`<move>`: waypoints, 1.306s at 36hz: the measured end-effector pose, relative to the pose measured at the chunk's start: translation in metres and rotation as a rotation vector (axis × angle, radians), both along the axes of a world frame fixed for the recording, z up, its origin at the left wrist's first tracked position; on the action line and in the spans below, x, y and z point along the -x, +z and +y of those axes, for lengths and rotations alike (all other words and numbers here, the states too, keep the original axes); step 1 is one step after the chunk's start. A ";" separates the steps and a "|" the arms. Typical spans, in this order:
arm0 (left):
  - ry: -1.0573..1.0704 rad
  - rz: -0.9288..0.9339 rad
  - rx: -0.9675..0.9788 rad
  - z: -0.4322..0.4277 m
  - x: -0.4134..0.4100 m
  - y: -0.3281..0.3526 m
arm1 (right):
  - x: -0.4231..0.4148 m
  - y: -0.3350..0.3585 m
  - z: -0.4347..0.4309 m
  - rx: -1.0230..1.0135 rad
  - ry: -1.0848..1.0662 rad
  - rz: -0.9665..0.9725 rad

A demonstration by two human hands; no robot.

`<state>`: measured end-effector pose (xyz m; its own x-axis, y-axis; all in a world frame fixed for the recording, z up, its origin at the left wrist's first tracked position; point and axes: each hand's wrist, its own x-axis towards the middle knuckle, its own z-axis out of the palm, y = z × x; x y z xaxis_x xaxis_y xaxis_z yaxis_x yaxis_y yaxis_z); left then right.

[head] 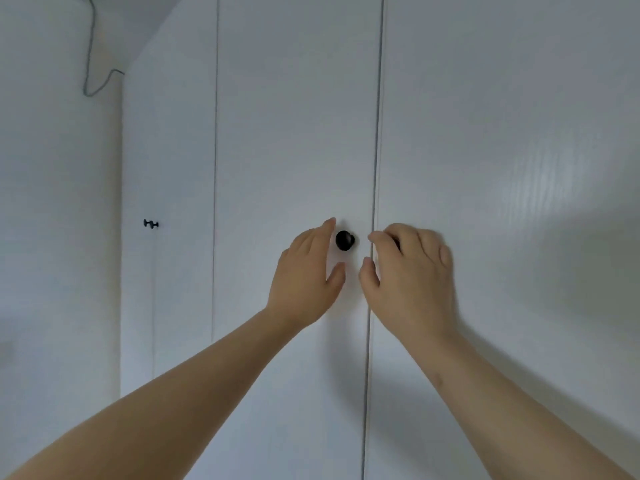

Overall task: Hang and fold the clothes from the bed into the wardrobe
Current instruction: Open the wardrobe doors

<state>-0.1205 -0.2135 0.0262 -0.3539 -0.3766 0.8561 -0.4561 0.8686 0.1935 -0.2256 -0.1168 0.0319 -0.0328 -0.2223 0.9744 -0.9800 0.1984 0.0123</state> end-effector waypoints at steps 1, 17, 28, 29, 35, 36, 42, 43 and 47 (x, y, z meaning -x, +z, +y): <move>-0.040 -0.012 0.030 -0.008 0.003 -0.003 | 0.000 0.001 -0.003 0.032 -0.039 0.010; -0.366 0.088 0.528 -0.051 0.024 0.010 | -0.025 -0.004 -0.027 0.196 -0.257 -0.120; -0.563 0.043 0.234 -0.040 0.009 -0.006 | -0.061 0.008 -0.005 0.041 -0.182 -0.444; -0.588 0.031 0.208 -0.040 0.006 -0.008 | -0.065 0.010 -0.002 0.042 -0.174 -0.463; -0.849 -0.059 0.052 -0.027 -0.017 -0.018 | -0.096 0.016 0.025 0.125 -0.023 -0.608; -0.984 -0.046 -0.082 -0.020 -0.024 -0.019 | -0.102 0.016 0.031 0.146 0.012 -0.624; -1.609 0.036 -0.804 0.026 -0.063 -0.023 | -0.140 0.015 0.079 0.271 0.125 -0.678; -1.645 0.044 -0.839 0.036 -0.067 -0.024 | -0.146 0.015 0.088 0.287 0.149 -0.676; -1.773 0.074 -0.940 0.073 -0.082 -0.032 | -0.171 0.015 0.124 0.336 0.226 -0.679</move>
